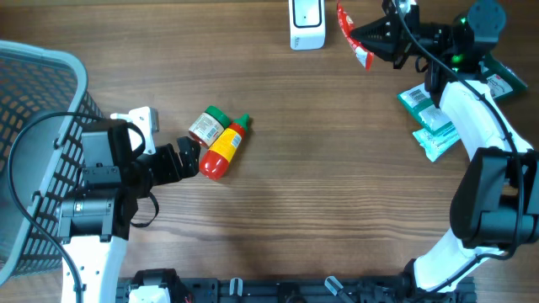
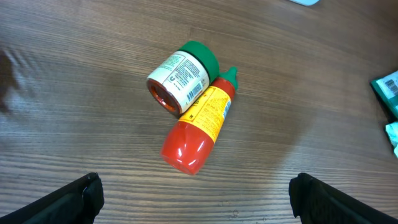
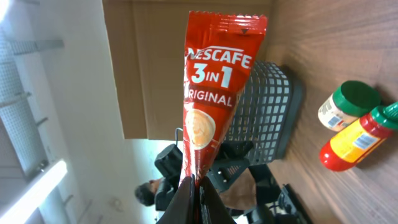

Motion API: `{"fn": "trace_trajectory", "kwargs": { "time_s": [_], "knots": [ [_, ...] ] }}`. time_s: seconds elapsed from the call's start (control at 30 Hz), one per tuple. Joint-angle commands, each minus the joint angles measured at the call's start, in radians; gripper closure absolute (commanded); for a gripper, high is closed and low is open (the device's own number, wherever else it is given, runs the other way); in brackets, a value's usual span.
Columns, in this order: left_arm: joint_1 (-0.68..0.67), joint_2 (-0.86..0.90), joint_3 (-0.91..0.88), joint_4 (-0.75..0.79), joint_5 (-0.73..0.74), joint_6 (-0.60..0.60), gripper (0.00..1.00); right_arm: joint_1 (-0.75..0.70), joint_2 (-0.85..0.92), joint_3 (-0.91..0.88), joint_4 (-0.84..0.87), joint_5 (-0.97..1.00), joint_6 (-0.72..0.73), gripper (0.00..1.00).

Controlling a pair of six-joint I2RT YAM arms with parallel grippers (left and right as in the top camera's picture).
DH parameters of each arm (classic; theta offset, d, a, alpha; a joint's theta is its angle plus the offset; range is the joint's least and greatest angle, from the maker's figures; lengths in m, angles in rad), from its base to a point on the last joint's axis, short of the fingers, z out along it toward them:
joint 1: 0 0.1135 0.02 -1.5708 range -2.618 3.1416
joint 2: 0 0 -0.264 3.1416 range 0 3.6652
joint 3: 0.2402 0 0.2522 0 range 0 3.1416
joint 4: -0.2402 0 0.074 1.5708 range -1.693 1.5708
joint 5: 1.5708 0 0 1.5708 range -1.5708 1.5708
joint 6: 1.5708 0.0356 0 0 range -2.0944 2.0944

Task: Scan the item barcode
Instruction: 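Hold the sachet under the scanner while the left gripper approaches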

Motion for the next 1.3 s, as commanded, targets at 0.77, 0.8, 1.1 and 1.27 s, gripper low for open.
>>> {"fn": "trace_trajectory", "kwargs": {
  "time_s": [0.77, 0.8, 1.1, 1.27],
  "knots": [
    [-0.034, 0.111, 0.001, 0.476, 0.506, 0.087, 0.00, 0.238, 0.140, -0.011, -0.127, -0.064, -0.478, 0.96],
    [-0.037, 0.131, 0.001, 0.528, 0.555, 0.087, 0.00, 0.254, 0.140, -0.011, -0.126, -0.064, -0.479, 0.96],
    [-0.035, 0.483, 0.001, 1.125, 1.047, 0.013, 0.01, 0.382, 0.140, -0.011, -0.126, -0.064, -0.502, 0.96],
    [0.009, 0.515, 0.001, 1.232, 1.038, -0.003, 0.05, 0.383, 0.140, -0.012, -0.126, -0.064, -0.470, 0.96]
  ]
}}
